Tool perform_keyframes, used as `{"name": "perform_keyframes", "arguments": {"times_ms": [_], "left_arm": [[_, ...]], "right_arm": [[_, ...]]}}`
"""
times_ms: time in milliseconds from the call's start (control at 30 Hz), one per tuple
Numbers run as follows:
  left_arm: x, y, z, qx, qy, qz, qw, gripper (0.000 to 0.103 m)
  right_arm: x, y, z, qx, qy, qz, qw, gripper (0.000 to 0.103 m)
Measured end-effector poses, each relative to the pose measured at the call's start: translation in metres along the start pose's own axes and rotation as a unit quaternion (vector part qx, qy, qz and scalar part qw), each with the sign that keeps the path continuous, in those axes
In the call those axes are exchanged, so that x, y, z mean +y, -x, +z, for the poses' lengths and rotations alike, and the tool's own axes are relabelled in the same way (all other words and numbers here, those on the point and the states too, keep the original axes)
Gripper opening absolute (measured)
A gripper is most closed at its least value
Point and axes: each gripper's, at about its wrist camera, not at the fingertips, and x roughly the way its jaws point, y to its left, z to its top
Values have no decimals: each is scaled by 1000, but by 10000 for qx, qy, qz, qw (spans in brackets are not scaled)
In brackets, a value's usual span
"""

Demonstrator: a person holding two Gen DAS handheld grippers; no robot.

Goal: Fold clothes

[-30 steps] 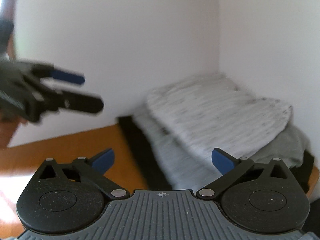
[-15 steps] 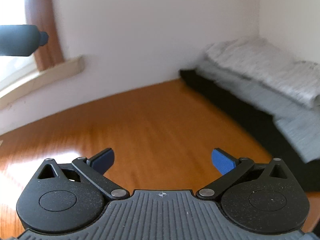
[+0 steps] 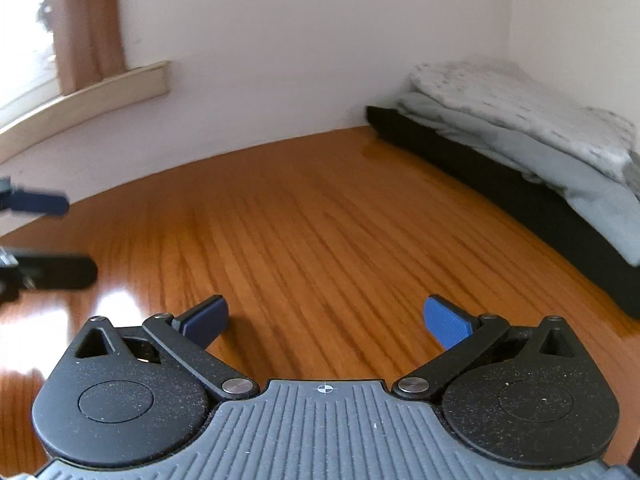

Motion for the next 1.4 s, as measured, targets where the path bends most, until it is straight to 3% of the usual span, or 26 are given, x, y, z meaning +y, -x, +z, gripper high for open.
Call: {"name": "perform_keyframes", "arguments": {"times_ms": [200,600,1000,1400], "left_arm": [[17,-14,-14,164,-81,-17,9998,103],[13,8,-31,232,-474,-221,9984,103],[10,6,-30,241,-493,-233,9982,103],[1,31,-48,240,-425,-153,9987,103]], "right_arm": [[20,14,-12,-23,-695,-865,9938,103],[81,60,-53,-66,-1745,-2161,9606,103],[98,76,-67,-59,-1869,-2344,9540,103],[106,94,-81,-64,-1931,-2404,9513,103]]}}
